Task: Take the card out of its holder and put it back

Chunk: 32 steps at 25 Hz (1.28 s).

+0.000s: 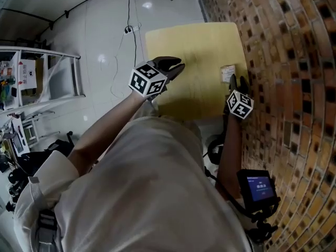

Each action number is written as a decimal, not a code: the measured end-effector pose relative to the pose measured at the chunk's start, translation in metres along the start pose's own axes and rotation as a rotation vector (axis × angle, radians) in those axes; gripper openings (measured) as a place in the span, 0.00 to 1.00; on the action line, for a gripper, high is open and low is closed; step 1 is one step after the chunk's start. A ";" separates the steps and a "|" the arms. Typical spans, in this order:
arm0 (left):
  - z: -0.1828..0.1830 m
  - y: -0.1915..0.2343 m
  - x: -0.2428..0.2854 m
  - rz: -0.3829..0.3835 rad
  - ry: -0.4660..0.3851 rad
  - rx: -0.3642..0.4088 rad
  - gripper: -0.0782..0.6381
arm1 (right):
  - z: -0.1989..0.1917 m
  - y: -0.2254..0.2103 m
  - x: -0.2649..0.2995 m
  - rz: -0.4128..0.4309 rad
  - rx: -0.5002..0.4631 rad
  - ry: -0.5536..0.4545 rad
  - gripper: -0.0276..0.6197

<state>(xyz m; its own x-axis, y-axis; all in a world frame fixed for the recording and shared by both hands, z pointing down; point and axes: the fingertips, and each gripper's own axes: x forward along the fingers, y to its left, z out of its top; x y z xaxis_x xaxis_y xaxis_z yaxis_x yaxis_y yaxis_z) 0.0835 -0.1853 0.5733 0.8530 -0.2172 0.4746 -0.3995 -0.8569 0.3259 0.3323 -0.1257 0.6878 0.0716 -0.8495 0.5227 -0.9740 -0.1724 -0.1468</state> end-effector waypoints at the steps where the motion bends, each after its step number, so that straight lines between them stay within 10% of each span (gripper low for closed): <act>1: 0.001 0.004 -0.002 -0.010 -0.003 0.004 0.25 | 0.004 0.009 -0.002 0.004 0.002 -0.013 0.32; 21: -0.043 0.136 -0.138 -0.200 0.011 0.047 0.25 | -0.054 0.175 -0.113 -0.282 0.094 -0.034 0.23; 32: -0.062 0.128 -0.185 -0.264 0.033 0.121 0.25 | -0.078 0.233 -0.191 -0.352 0.203 -0.145 0.22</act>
<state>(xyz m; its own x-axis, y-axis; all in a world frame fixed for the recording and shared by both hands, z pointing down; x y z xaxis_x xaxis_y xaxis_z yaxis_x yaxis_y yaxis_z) -0.1464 -0.2255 0.5775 0.9099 0.0340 0.4135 -0.1208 -0.9317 0.3424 0.0745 0.0353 0.6196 0.4354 -0.7801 0.4493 -0.8239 -0.5464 -0.1505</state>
